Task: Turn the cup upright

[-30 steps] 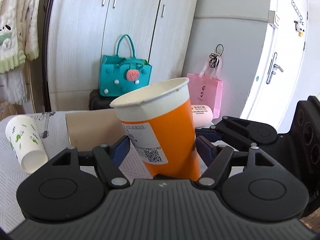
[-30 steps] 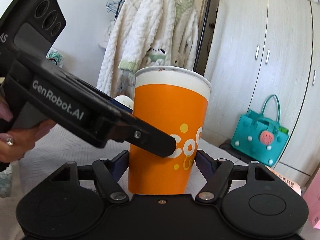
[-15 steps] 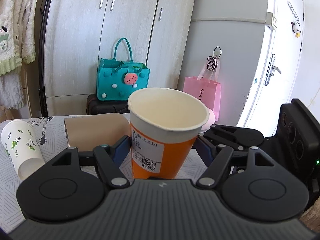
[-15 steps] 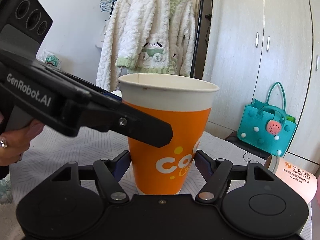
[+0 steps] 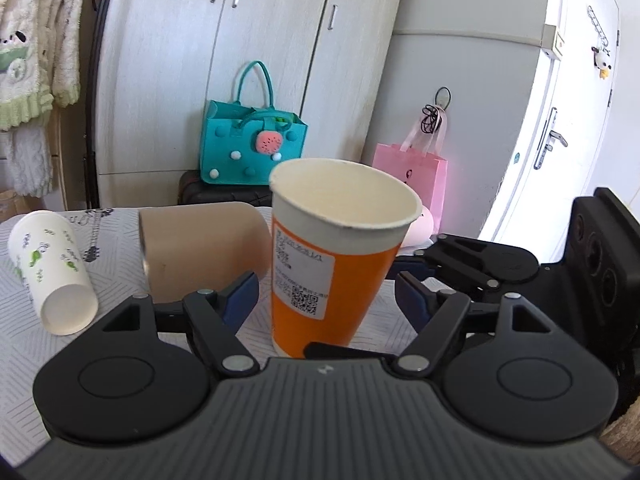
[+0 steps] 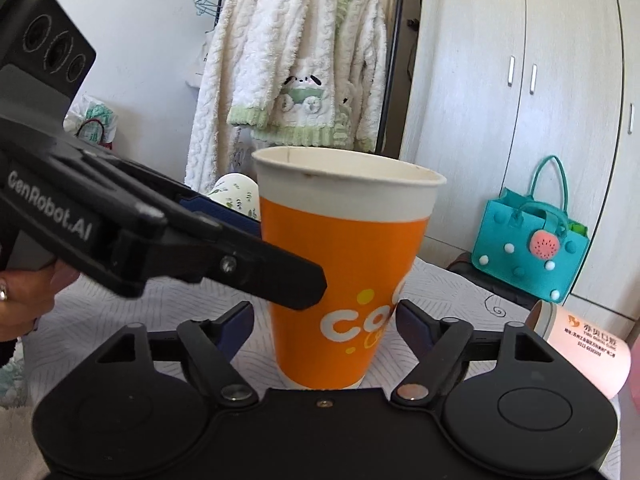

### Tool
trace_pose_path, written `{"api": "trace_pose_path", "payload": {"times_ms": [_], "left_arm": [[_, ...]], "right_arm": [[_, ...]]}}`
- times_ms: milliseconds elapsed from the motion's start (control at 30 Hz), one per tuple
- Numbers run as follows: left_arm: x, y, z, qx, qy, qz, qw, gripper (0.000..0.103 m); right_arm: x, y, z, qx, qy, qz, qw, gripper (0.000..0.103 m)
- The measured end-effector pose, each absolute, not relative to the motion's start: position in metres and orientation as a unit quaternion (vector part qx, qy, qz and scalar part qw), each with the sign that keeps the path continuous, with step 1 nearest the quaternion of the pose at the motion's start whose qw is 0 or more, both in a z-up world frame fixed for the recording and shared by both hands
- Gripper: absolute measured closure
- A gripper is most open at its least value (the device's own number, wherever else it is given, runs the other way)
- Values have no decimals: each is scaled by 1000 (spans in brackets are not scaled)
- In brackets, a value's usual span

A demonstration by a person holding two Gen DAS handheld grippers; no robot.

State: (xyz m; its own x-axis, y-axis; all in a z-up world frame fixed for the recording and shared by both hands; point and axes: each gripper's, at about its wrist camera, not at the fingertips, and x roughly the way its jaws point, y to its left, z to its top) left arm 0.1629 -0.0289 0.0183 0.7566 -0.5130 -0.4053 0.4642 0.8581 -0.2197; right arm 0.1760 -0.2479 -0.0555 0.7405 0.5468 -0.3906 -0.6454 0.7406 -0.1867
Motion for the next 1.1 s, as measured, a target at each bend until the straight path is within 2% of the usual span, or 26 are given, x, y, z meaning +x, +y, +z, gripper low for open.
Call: {"api": "trace_pose_path", "payload": {"times_ms": [167,367,433,767,867,1033,1100], "left_arm": [[145,-20,22,-58,219,-247,942,24],[106,-7,22,-56,211,-203,955,20],[93,-2,25,-59,203,-185,960,15],[31,11,49,-36,178,-118,976,9],[15,11,54,-32,175,-103,979,7],[-3,11,57,-16,166,-71,983,0],[-6,12,56,-13,172,-62,983,0]], "right_arm": [[163,-256,-53,-147,151,305,929,17],[133,-279,-59,-75,156,250,953,15],[117,-284,-55,-63,136,242,959,14],[48,-277,-32,-70,86,190,975,13],[35,-277,-27,-58,92,181,977,11],[18,-280,-24,-43,96,145,984,0],[14,-280,-23,-39,95,125,987,0]]}}
